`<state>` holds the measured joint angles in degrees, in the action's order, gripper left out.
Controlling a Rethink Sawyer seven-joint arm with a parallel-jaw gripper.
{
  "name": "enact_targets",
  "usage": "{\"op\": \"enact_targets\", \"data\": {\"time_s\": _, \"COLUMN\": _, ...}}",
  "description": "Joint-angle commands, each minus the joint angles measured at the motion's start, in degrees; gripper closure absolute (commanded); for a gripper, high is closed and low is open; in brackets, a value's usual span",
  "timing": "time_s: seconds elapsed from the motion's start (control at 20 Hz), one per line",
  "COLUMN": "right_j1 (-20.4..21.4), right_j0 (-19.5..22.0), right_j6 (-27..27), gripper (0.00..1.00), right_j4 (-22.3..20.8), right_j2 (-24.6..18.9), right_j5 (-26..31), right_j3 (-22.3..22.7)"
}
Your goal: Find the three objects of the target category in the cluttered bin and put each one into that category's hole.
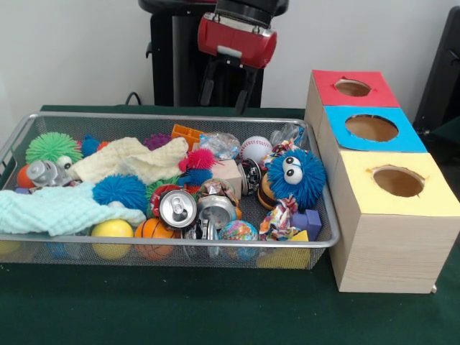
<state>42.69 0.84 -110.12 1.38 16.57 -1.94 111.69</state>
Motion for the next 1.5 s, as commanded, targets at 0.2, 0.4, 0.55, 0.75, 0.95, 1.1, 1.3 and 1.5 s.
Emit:
{"op": "enact_targets", "data": {"time_s": 0.2, "right_j1": -4.8, "right_j0": 3.1, "right_j6": -3.9, "gripper": 0.00, "right_j4": -6.5, "right_j2": -8.8, "right_j5": -6.7, "right_j3": -6.6}}
{"op": "enact_targets", "data": {"time_s": 0.4, "right_j1": -6.0, "right_j0": 5.1, "right_j6": -3.9, "gripper": 0.00, "right_j4": -8.1, "right_j2": -10.5, "right_j5": -7.3, "right_j3": -8.2}}
{"op": "enact_targets", "data": {"time_s": 0.55, "right_j1": -7.1, "right_j0": 5.1, "right_j6": -4.6, "gripper": 0.00, "right_j4": -8.0, "right_j2": -10.3, "right_j5": -8.2, "right_j3": -9.2}}
{"op": "enact_targets", "data": {"time_s": 0.75, "right_j1": -10.4, "right_j0": 4.3, "right_j6": -5.8, "gripper": 0.00, "right_j4": -5.8, "right_j2": -8.5, "right_j5": -9.1, "right_j3": -12.0}}
{"op": "enact_targets", "data": {"time_s": 0.95, "right_j1": -14.6, "right_j0": 2.9, "right_j6": -6.7, "gripper": 0.00, "right_j4": -2.7, "right_j2": -5.0, "right_j5": -9.1, "right_j3": -14.7}}
{"op": "enact_targets", "data": {"time_s": 1.1, "right_j1": -14.2, "right_j0": 3.5, "right_j6": -6.7, "gripper": 0.00, "right_j4": -3.6, "right_j2": -4.7, "right_j5": -8.9, "right_j3": -13.9}}
{"op": "enact_targets", "data": {"time_s": 1.3, "right_j1": -11.1, "right_j0": 6.1, "right_j6": -4.5, "gripper": 0.00, "right_j4": -7.0, "right_j2": -6.6, "right_j5": -5.6, "right_j3": -13.0}}
{"op": "enact_targets", "data": {"time_s": 1.5, "right_j1": -10.6, "right_j0": 7.7, "right_j6": -2.2, "gripper": 0.00, "right_j4": -8.6, "right_j2": -7.5, "right_j5": -3.1, "right_j3": -14.5}}
